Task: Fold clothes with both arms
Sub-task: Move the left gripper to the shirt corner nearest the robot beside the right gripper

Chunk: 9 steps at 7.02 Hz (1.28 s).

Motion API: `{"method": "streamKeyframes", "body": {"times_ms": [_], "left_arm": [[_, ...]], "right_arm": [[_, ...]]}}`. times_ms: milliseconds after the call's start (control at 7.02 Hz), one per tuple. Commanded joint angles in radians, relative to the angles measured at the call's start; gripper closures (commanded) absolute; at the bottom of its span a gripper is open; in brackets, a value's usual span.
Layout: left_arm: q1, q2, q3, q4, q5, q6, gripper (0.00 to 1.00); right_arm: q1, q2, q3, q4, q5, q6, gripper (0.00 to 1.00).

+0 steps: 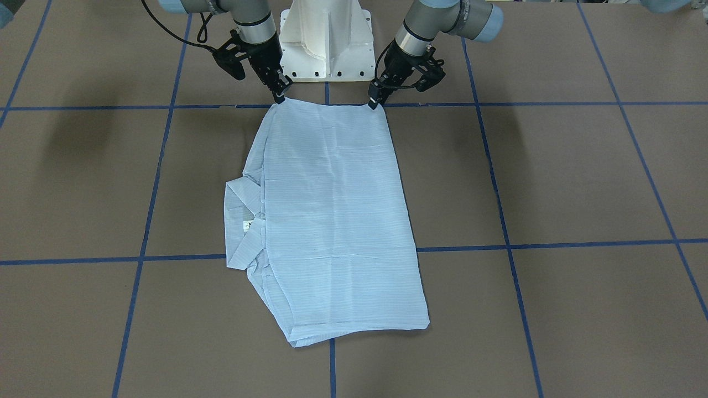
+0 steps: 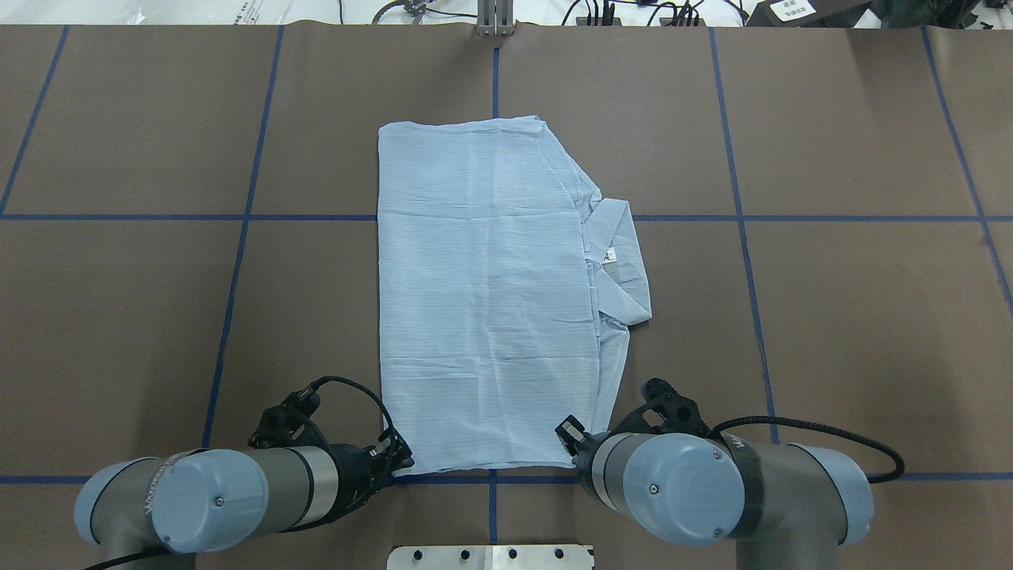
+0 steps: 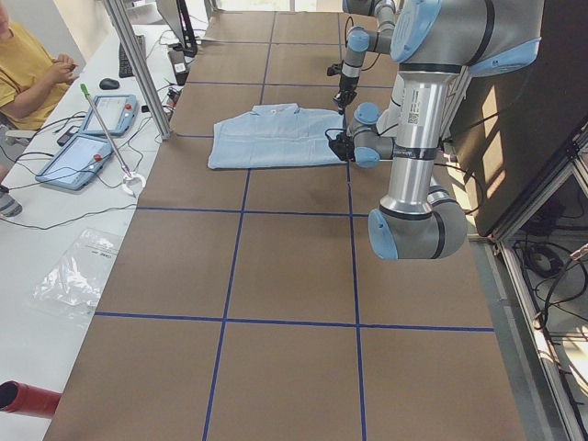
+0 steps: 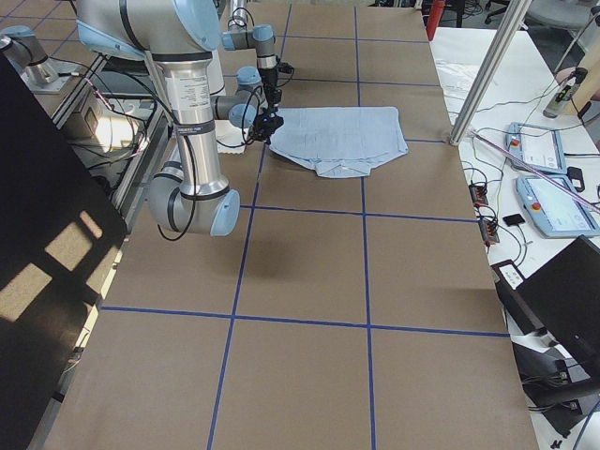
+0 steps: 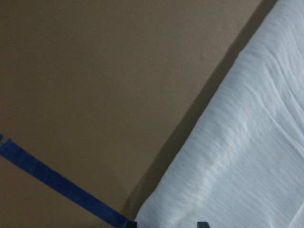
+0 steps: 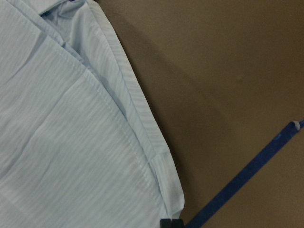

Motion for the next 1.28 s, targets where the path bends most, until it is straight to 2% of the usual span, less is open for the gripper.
{"method": "streamKeyframes", "body": {"times_ms": [0,142,427,855,1140], "left_arm": [[0.001,0.0,0.001,-0.001,0.0,0.006,1.0],[0.001,-0.002,-0.003,-0.001,-0.001,0.007,1.0],[-0.006,0.012,-0.1,0.0,-0.004,0.006,1.0],[0.01,0.032,-0.215,0.026,-0.003,-0.035,1.0],[0.038,0.032,-0.32,0.133,-0.003,-0.077,1.0]], "right_arm": [[0.0,-0.001,0.0,0.0,0.0,0.0,1.0],[0.0,-0.001,0.002,0.0,-0.001,0.0,1.0],[-0.015,-0.012,0.037,-0.029,-0.012,0.0,1.0],[-0.113,-0.008,0.222,-0.21,-0.055,0.022,1.0],[-0.129,-0.006,0.334,-0.331,-0.057,0.052,1.0]]}}
